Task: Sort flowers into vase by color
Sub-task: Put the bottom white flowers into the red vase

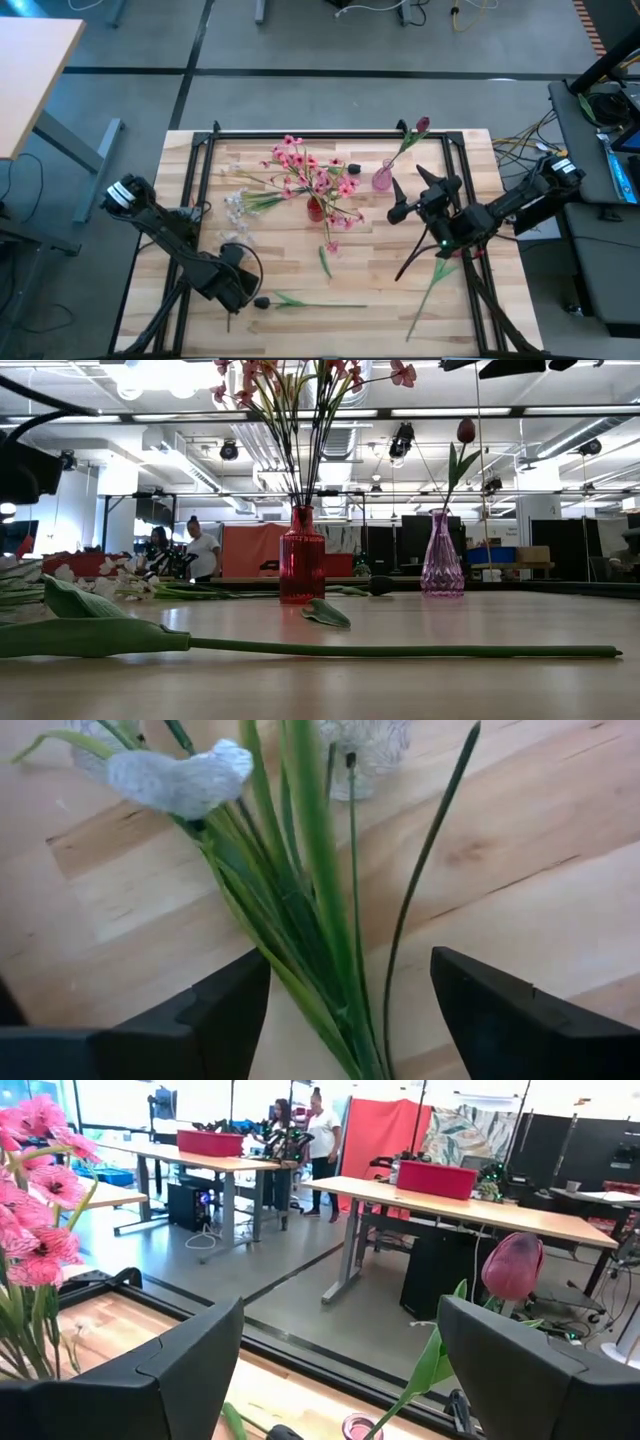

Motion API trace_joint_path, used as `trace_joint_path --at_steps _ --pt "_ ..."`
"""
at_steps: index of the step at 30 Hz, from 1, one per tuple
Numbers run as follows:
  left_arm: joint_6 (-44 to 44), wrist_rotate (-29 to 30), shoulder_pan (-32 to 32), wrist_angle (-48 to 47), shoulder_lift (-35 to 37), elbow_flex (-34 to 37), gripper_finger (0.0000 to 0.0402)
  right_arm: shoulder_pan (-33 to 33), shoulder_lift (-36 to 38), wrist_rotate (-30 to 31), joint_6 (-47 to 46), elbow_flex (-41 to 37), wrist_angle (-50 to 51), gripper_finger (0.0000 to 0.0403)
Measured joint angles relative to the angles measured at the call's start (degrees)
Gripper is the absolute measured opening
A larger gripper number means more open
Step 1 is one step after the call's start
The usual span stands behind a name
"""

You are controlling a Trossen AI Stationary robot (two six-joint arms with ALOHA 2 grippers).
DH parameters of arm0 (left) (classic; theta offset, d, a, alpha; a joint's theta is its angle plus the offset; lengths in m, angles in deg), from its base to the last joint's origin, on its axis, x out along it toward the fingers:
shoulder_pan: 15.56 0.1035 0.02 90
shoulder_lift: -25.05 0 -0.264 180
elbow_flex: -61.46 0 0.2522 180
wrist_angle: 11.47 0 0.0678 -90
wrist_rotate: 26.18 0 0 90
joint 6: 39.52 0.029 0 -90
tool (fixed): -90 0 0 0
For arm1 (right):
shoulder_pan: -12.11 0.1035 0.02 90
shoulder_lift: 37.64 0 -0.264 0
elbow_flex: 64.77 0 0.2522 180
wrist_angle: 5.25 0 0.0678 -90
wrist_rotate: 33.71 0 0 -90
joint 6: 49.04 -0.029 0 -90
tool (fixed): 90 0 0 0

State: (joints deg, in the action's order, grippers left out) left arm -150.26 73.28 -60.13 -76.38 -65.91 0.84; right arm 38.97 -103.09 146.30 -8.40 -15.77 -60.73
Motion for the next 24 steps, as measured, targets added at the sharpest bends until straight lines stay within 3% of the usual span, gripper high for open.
trace_joint_path --at_steps 7,17,24 --pt "-0.6 0.2 0.0 0.2 -2.5 -0.1 0.0209 0.0 0.0 0.0 -0.1 0.0 0.0 0.0327" --pt "-0.3 -0.8 0.0 -0.9 -2.2 -0.3 0.0021 1.4 0.0 0.0 -0.5 0.0 0.0 0.0327" --pt "0.2 -1.6 -0.1 -1.2 -0.4 -0.2 0.0012 2.0 0.0 0.0 -0.6 0.0 0.0 0.0326"
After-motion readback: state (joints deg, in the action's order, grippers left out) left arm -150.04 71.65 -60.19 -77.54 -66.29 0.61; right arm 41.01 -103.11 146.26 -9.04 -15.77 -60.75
